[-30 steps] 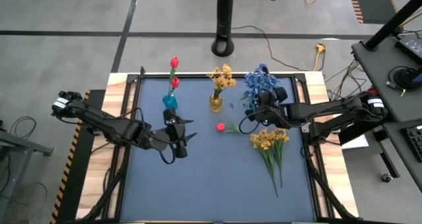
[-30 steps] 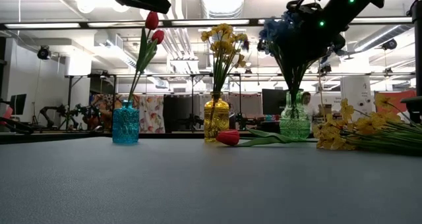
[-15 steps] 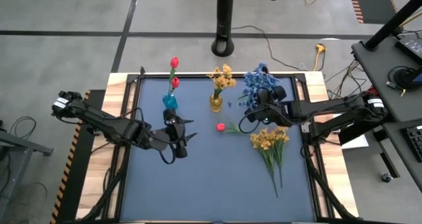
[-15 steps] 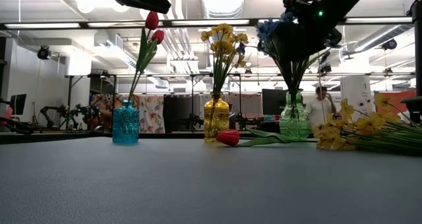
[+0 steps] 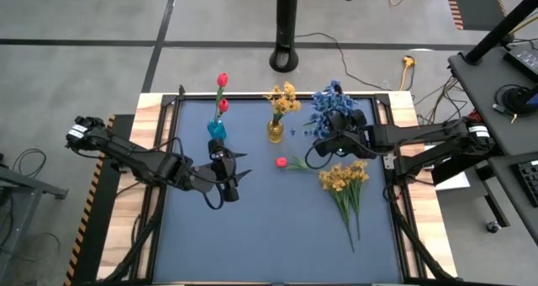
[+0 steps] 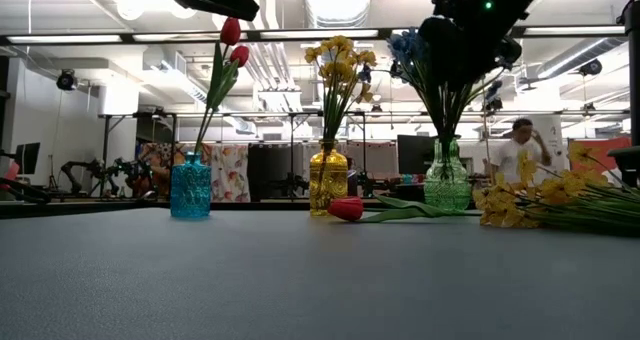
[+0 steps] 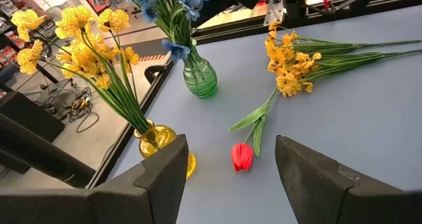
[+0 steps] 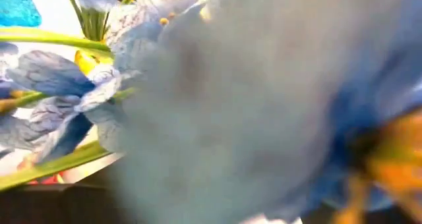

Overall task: Sort flowers into vase by color
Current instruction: Put the blue flowers into the green vase, then put the left yellow flowers into the yellow vase

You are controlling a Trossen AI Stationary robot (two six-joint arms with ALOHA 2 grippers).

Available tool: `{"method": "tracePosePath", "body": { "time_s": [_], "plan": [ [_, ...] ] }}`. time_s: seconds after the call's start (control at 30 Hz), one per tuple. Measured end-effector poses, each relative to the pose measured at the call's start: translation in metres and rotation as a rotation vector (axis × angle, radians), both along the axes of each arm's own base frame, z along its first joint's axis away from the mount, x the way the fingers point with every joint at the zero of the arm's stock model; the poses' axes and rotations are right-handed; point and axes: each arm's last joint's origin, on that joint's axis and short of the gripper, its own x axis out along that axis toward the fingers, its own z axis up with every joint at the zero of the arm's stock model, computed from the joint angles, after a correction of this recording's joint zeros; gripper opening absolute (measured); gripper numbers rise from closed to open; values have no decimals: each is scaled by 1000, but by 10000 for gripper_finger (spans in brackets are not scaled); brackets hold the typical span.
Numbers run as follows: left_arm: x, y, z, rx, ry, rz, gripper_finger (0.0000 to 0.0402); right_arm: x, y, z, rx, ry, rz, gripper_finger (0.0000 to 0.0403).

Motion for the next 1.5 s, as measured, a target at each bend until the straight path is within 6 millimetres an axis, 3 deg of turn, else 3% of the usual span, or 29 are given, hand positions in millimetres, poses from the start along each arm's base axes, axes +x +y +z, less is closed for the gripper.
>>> {"method": "tracePosePath", "body": {
  "time_s": [0.47,1.03,1.23,1.5],
  "plan": [
    [0,0,0,-1,0,0,210,-5,3,29,163,-9,16,283],
    [0,0,0,-4,-1,0,210,-24,13,92,493,-40,67,268],
    [0,0,-1,-2,6,-1,210,-24,35,95,637,-62,129,258],
    [-2,1,-3,-8,25,5,210,-29,88,71,803,24,143,249]
  ]
}}
